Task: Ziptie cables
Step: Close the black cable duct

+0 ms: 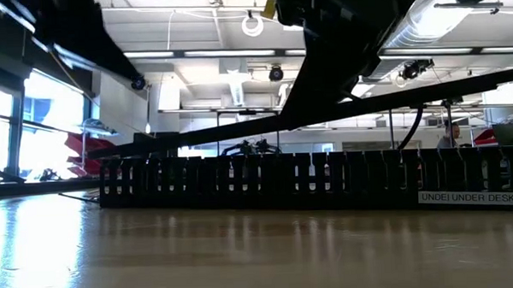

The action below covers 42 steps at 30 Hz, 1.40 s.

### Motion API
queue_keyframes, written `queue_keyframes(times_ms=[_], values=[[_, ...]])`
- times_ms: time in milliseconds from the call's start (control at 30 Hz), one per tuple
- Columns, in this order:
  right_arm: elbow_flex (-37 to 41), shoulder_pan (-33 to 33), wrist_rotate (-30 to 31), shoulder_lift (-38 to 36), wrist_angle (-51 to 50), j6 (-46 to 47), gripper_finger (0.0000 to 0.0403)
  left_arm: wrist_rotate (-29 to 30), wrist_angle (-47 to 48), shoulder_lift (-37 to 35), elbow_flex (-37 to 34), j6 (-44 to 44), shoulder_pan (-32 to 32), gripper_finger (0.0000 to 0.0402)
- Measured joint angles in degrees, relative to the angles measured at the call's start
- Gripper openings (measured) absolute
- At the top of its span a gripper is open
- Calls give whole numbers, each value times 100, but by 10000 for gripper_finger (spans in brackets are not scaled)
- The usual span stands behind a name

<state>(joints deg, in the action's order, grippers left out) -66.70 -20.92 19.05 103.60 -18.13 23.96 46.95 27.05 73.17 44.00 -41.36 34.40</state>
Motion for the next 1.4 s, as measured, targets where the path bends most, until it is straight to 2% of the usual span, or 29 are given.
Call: queue_keyframes(times_ms=[300, 500, 667, 967, 1200, 1400], values=[[-2, -9, -218, -229, -36, 385, 210, -104, -2144, 0, -776, 851, -54, 0], [-2, -12, -351, -240, -252, 712, 210, -540, -2971, 0, -1261, 1053, -237, 0], [0, 1, -440, -116, -254, 774, 210, -597, -3609, 0, -1712, 1020, -263, 0], [0, 78, -562, -114, -386, 822, 210, -743, -4538, 0, -2177, 995, -290, 0], [0, 72, -475, -114, -457, 831, 210, -718, -4540, 118, -2264, 907, -450, 0], [4, 67, -242, -350, -441, 772, 210, -643, -4905, 116, -2264, 1223, -477, 0]])
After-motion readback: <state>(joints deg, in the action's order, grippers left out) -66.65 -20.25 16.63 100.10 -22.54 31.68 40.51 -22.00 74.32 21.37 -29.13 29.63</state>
